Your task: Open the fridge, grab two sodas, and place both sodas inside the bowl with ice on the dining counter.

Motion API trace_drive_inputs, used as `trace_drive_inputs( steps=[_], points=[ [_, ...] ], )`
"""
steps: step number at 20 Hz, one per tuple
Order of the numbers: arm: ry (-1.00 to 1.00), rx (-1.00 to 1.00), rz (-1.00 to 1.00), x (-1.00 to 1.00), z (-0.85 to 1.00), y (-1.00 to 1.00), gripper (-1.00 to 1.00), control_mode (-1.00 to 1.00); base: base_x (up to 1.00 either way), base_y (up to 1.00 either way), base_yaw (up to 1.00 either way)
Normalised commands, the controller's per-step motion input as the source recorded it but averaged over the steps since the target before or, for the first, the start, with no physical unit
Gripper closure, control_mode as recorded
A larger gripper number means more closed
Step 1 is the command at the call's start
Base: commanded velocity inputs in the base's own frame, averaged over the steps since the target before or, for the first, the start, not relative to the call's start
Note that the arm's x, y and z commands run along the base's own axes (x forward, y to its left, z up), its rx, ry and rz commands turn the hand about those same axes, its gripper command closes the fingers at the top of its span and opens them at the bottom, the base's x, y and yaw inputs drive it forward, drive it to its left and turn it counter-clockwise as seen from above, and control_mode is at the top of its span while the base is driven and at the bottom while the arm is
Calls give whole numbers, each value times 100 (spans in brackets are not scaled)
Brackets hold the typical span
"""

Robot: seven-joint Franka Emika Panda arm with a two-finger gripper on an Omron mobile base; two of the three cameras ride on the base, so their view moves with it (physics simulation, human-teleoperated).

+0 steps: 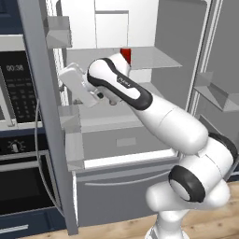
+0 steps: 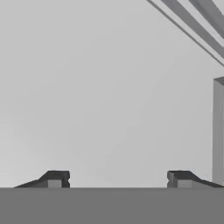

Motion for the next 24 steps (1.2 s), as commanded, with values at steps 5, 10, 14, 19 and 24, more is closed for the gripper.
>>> trace_drive_inputs(
  steps=[5,10,14,19,24],
  points=[
    [-20,0,-3,-34,5,-34,-100,-100,0,0,0],
    [-18,-4,-9,-9,9,-79,-100,-100,0,0,0],
    [-24,-23,-21,-19,3,-76,-100,-100,0,0,0],
    [-27,-39,-29,-33,0,-75,-100,-100,0,0,0],
    [-26,-34,-20,-34,-4,-96,-100,-100,0,0,0]
  ],
)
